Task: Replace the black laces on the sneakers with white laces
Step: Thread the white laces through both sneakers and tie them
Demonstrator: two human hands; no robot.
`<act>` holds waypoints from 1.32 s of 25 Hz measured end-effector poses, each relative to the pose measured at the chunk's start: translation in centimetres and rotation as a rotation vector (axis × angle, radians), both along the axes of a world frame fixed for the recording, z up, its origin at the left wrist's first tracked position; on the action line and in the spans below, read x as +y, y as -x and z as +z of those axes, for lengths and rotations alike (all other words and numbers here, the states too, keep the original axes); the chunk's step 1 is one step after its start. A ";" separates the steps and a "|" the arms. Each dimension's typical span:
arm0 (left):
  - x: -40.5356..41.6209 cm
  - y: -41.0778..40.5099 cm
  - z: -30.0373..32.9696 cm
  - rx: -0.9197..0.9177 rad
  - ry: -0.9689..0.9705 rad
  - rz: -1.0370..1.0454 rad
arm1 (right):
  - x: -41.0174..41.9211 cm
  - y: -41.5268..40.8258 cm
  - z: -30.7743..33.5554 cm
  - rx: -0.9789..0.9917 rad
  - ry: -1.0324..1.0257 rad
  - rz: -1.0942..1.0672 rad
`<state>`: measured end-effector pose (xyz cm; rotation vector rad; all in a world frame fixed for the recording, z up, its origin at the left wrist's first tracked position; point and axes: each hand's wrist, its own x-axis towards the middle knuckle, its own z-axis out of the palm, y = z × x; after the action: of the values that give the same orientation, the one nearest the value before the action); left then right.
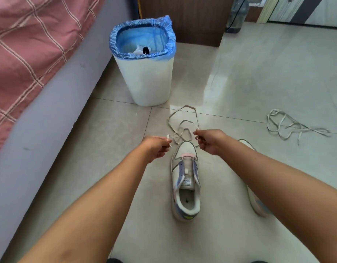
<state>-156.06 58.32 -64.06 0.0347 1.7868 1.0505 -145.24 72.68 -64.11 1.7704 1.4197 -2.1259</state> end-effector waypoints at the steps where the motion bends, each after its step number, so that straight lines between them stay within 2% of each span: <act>1: 0.2 -0.9 -0.9 -0.013 0.014 0.052 | -0.4 -1.1 -0.9 -0.013 0.031 -0.025; 5: 0.9 -2.9 -2.9 0.045 0.058 0.157 | -0.7 -3.5 -1.9 -0.060 0.007 -0.083; 9: 1.0 -3.7 -3.5 0.090 0.105 0.120 | -1.1 -4.7 -2.2 -0.118 -0.070 0.021; 13: 1.0 -3.8 -4.1 0.247 0.195 -0.065 | -2.2 -4.8 -3.0 -0.077 -0.064 0.032; 22: 0.8 -3.5 -3.5 0.584 0.297 -0.565 | -3.3 -4.6 -3.5 -0.142 -0.095 -0.039; 28: 1.1 -3.9 -2.5 0.822 0.367 -0.769 | -3.4 -4.6 -3.7 -0.143 -0.082 -0.077; 33: 1.1 -3.9 -2.7 0.896 0.325 -0.857 | -3.9 -4.7 -4.2 -0.092 -0.149 -0.086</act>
<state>-152.17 59.45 -66.79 1.1107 2.3332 0.0733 -140.55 68.77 -68.28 1.9875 1.5421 -1.9957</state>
